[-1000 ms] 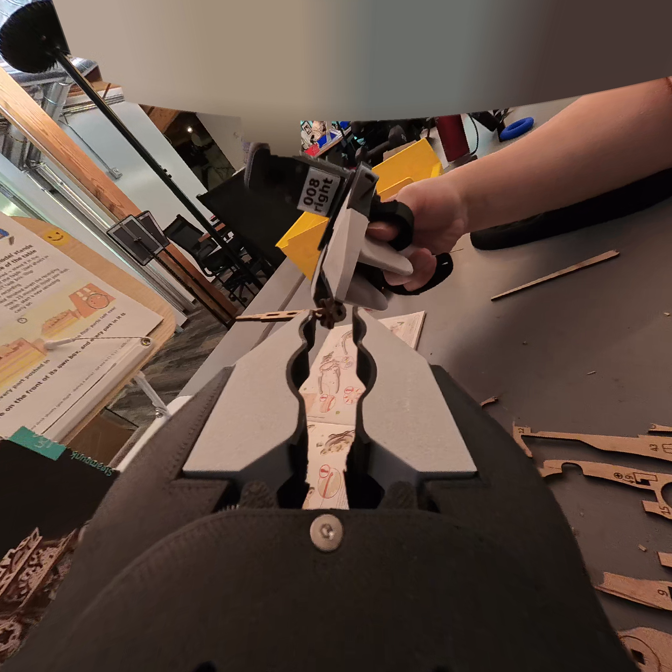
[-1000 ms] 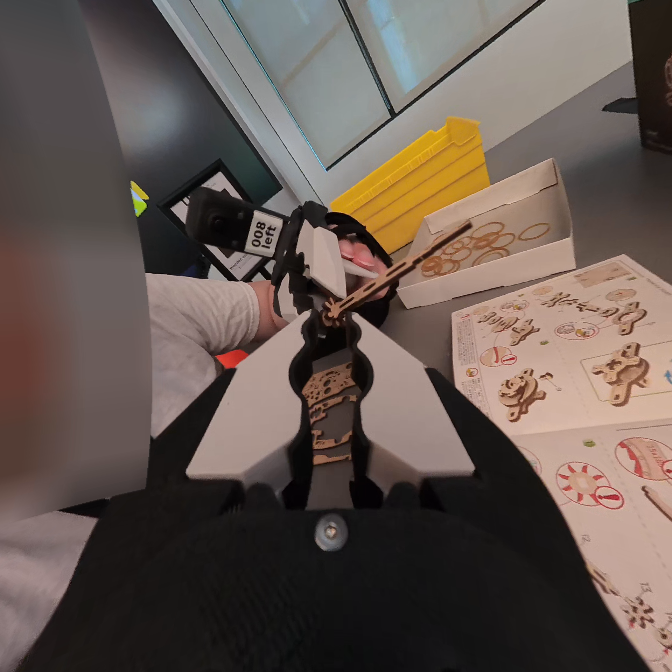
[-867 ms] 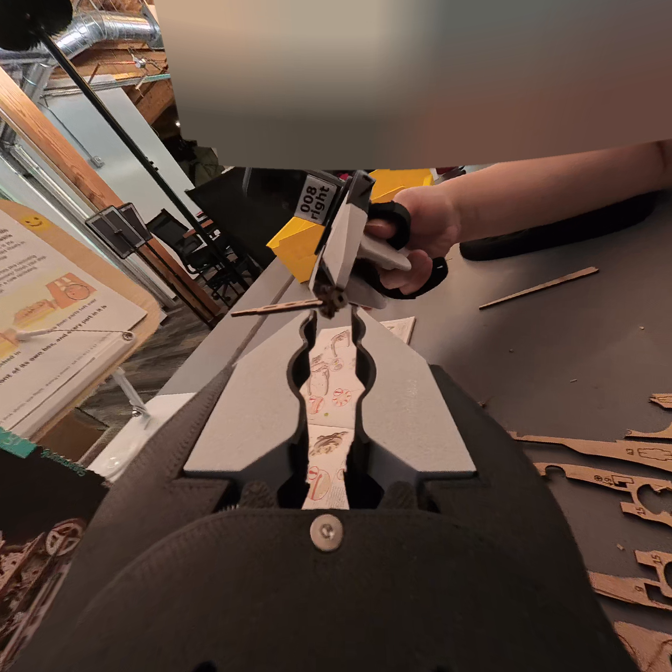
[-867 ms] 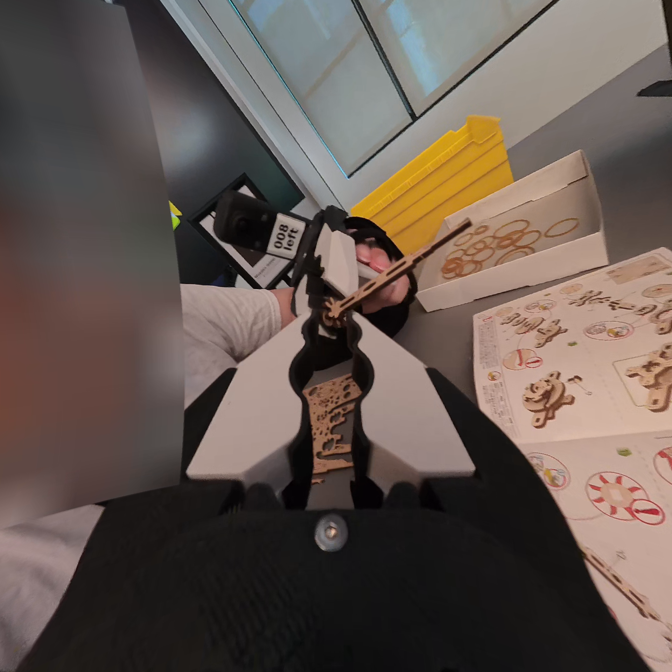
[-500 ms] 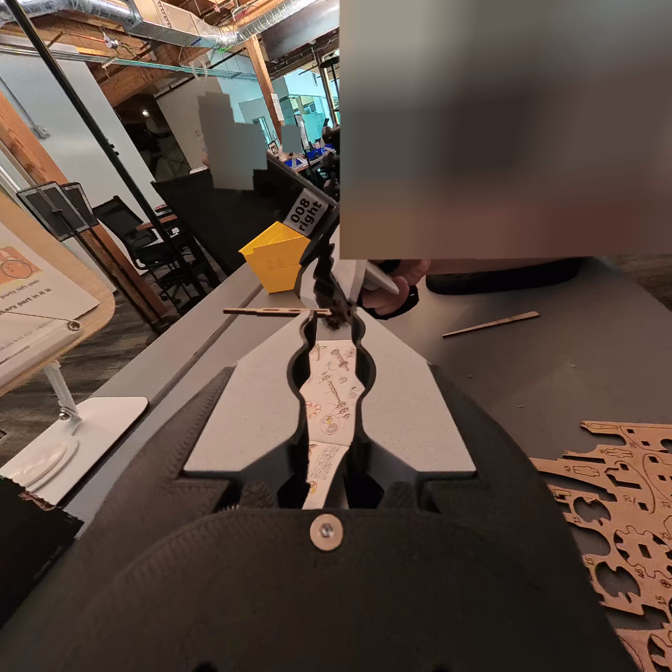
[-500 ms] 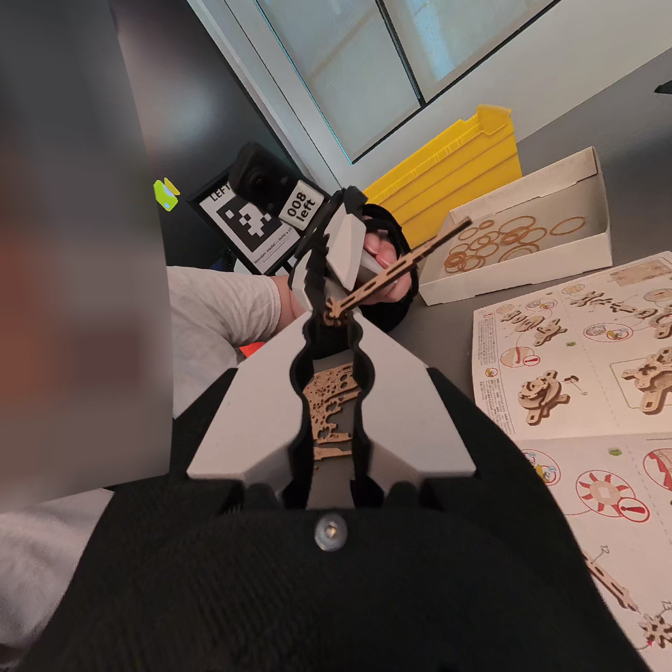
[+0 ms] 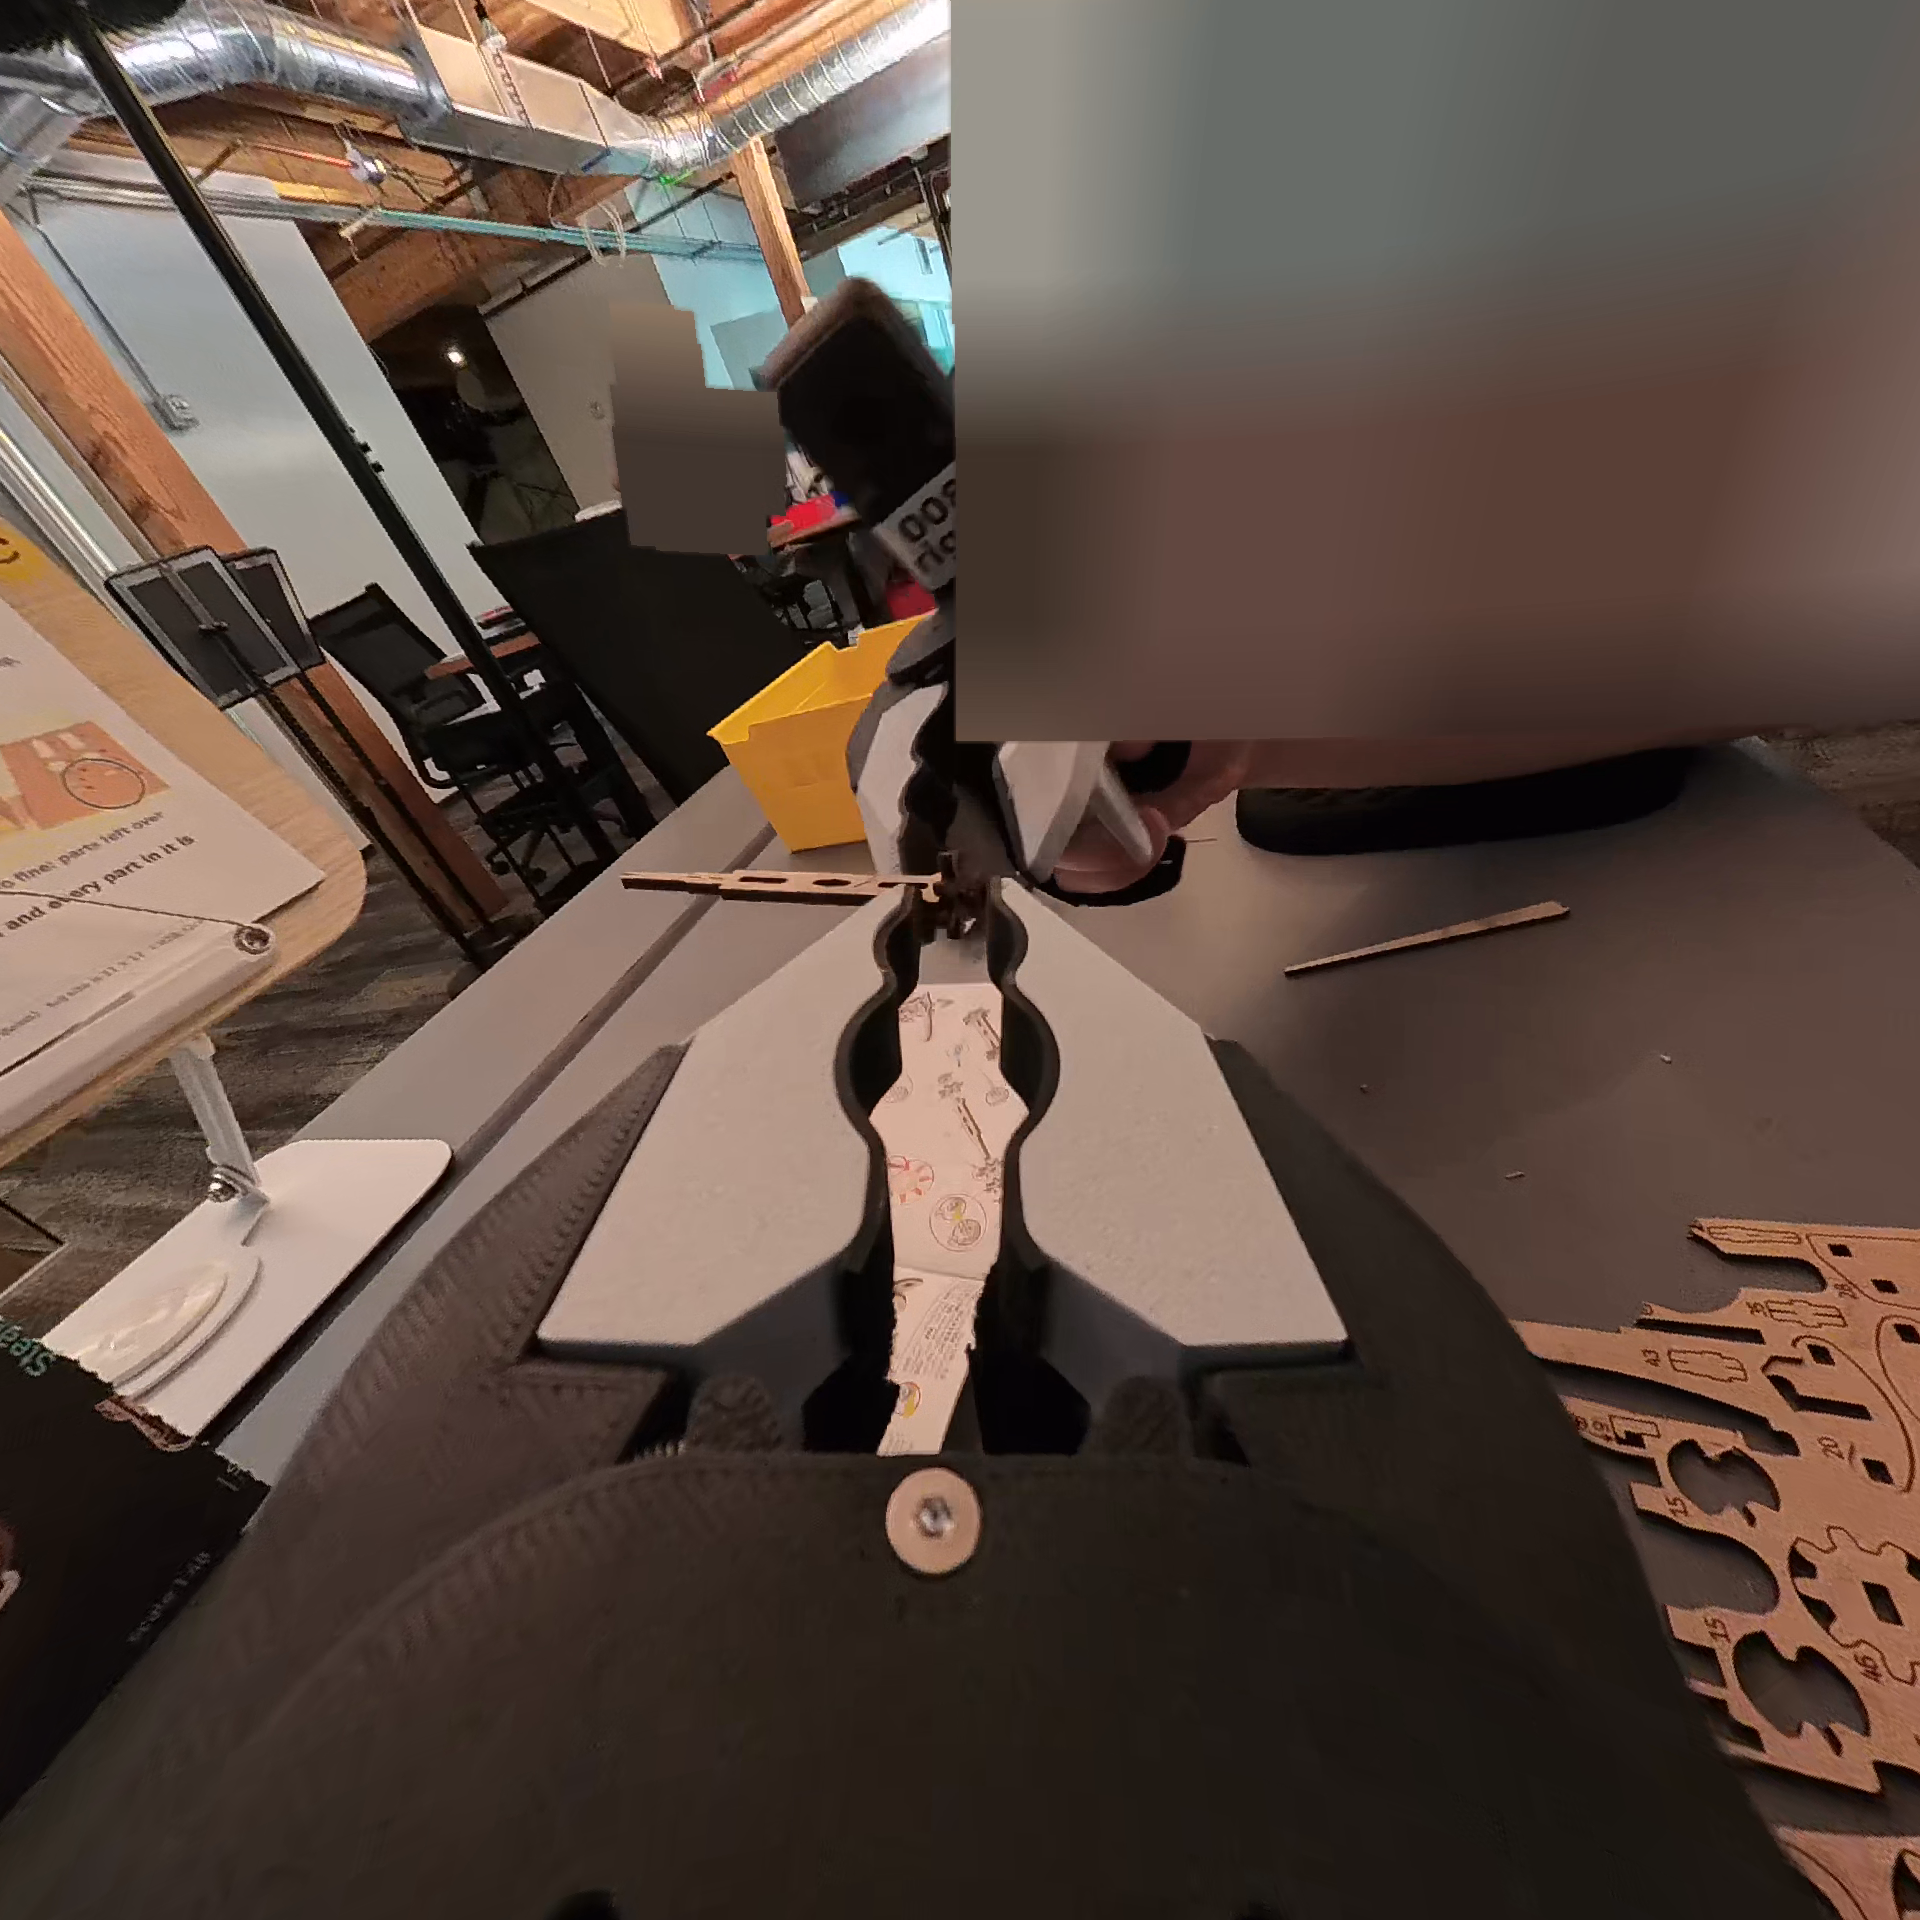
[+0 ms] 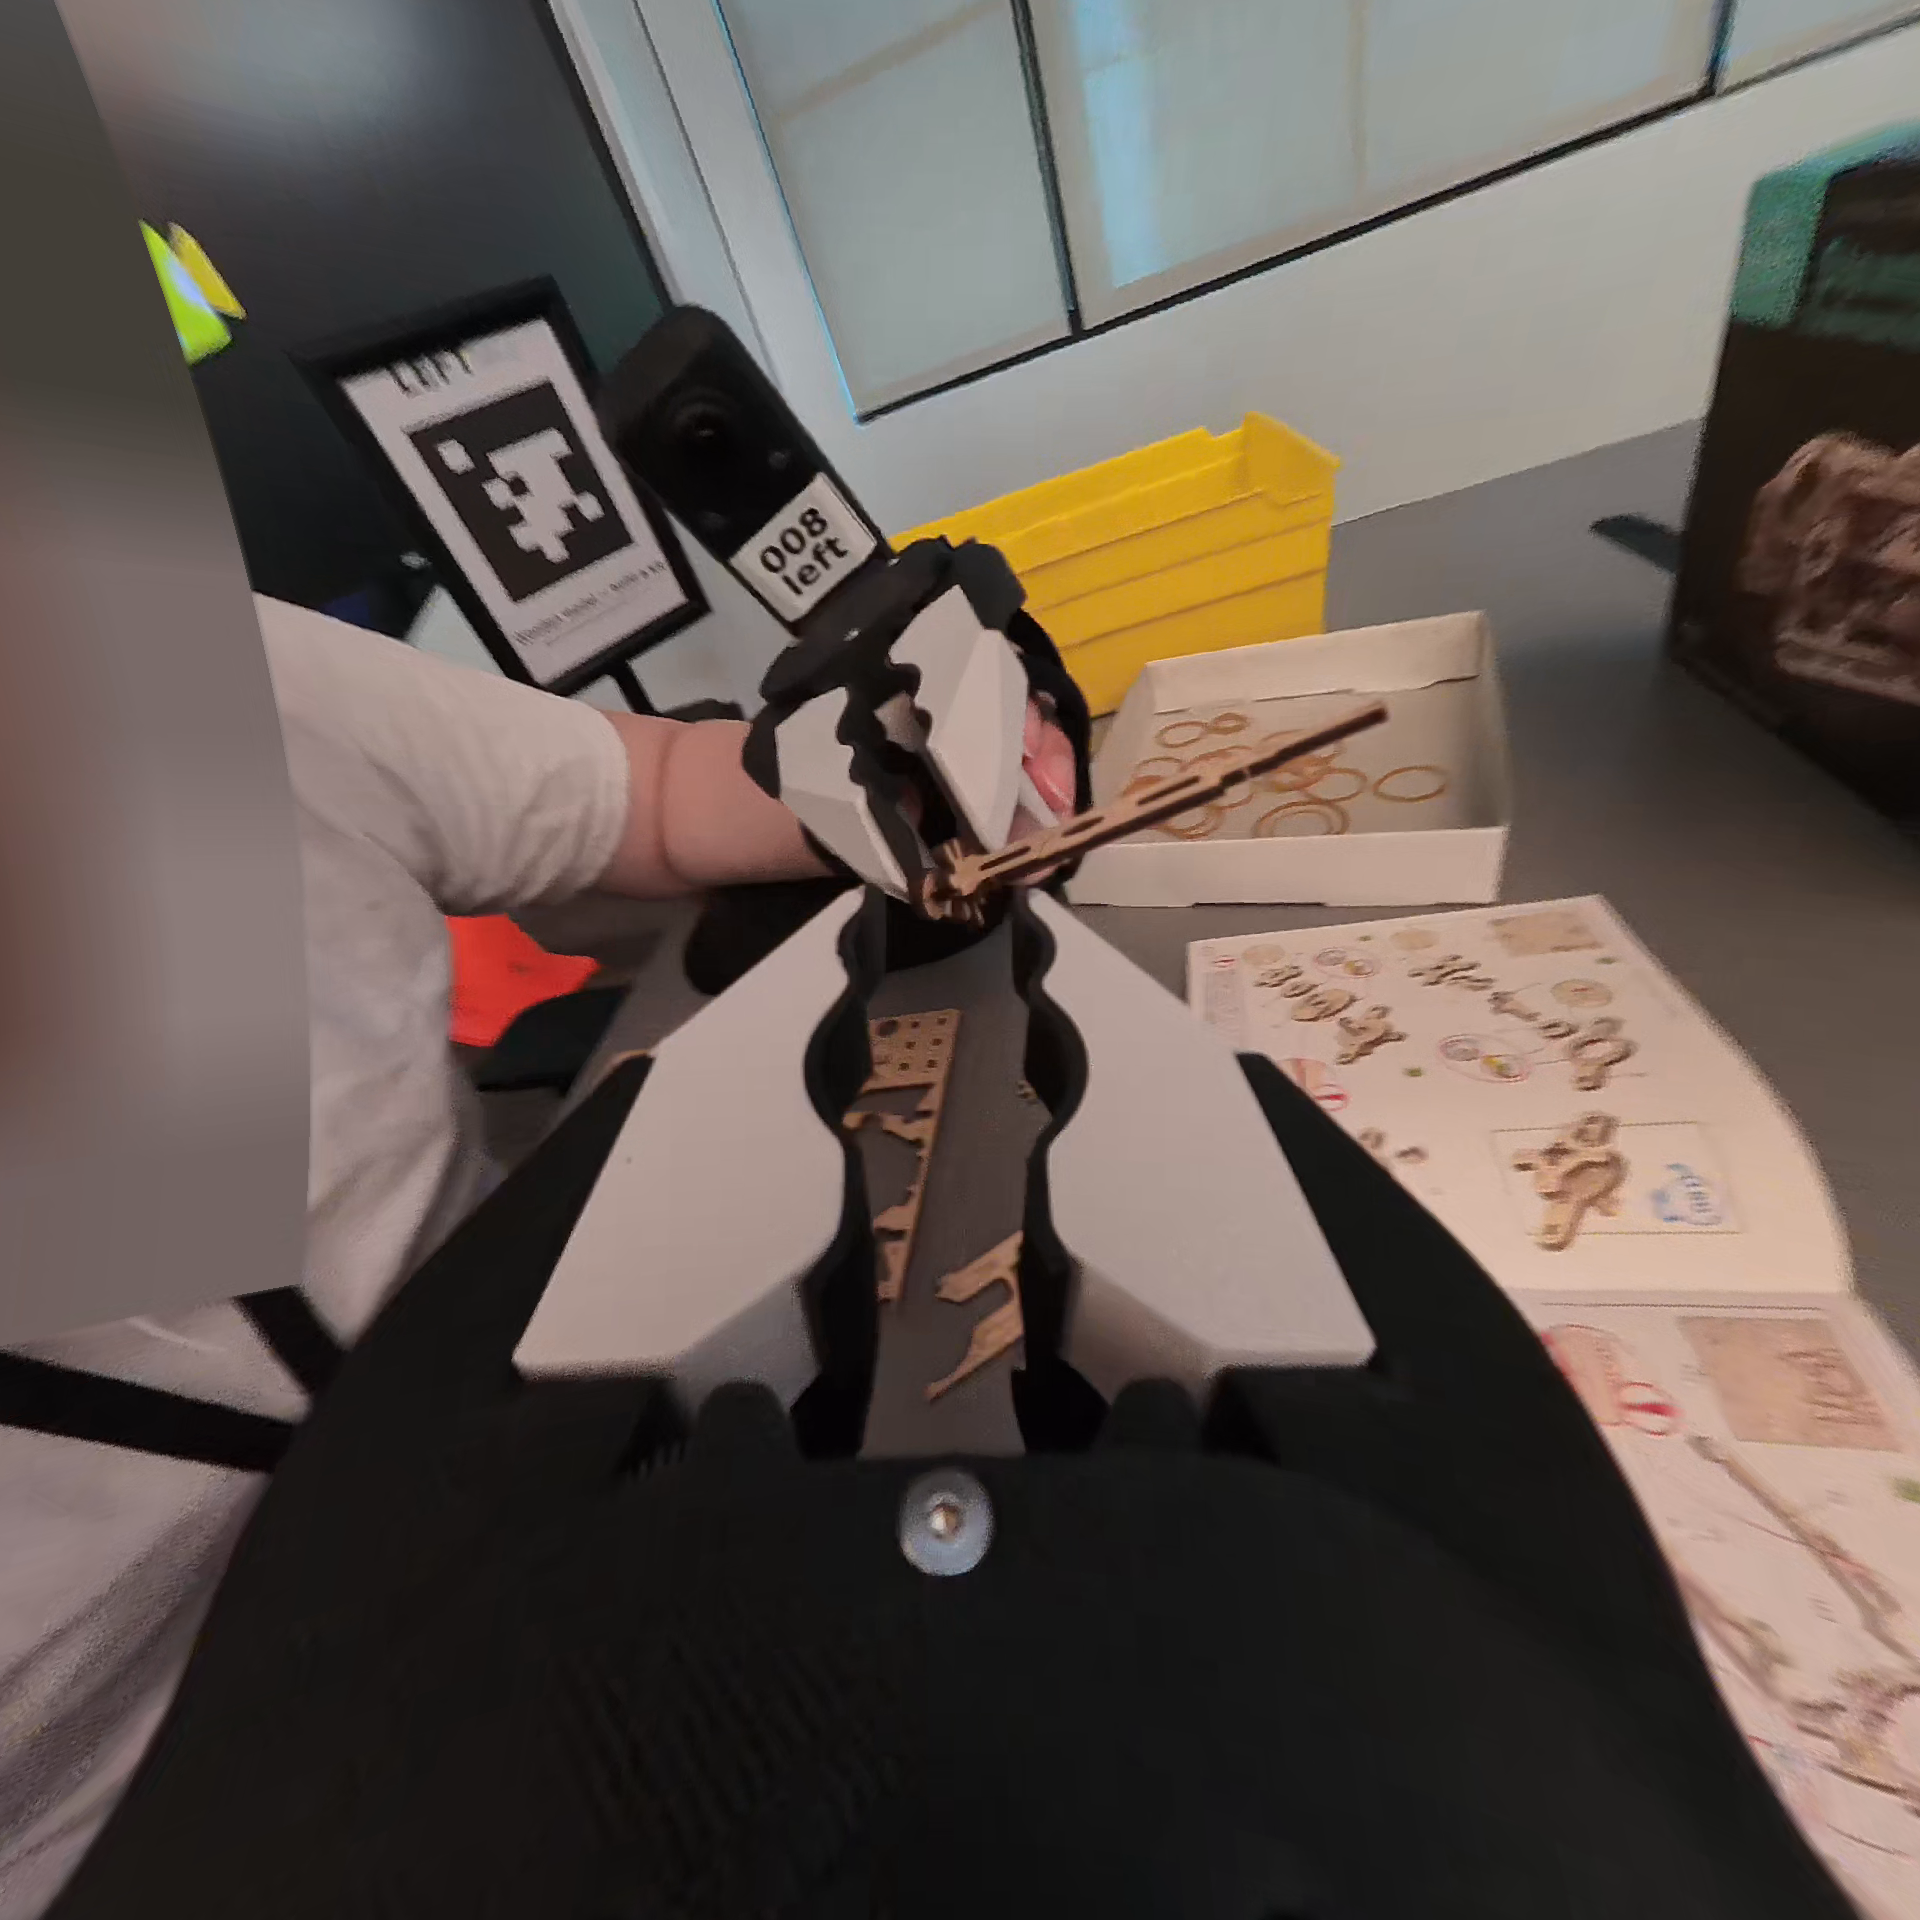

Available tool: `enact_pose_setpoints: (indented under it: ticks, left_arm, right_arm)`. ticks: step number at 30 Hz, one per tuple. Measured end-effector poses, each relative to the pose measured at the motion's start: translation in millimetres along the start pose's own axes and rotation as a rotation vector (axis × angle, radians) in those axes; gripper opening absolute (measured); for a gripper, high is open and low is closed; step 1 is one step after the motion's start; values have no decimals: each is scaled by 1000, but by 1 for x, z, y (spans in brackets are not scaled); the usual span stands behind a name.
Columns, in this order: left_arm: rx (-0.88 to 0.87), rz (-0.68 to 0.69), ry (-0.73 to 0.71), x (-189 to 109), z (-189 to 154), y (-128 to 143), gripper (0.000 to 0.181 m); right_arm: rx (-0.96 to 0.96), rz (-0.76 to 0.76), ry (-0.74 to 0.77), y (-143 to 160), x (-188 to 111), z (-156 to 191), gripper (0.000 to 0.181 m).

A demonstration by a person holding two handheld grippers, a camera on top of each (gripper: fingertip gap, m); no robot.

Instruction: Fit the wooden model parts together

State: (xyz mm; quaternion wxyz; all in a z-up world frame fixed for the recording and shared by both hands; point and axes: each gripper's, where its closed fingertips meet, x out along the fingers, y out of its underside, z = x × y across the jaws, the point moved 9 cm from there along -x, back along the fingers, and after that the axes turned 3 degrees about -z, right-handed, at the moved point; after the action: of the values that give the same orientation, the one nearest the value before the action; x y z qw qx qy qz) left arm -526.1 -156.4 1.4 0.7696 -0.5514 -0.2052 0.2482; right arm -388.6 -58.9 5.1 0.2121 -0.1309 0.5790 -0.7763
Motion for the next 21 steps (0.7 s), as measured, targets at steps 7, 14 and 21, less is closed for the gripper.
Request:
enact_pose_setpoints:
  ticks: [7, 14, 21]
  left_arm:
    - [14, -9, -45, -2, 2, -2, 9]
    - [-2, -9, -77, -2, 4, -4, 9]
    - [-14, -19, -56, -1, 2, -6, 9]
  right_arm:
    - [-320, -4, 169, -9, -2, 13, 23]
    - [-465, 49, 255, -7, 4, 21, 19]
    - [-438, 59, 258, -6, 5, 20, 15]
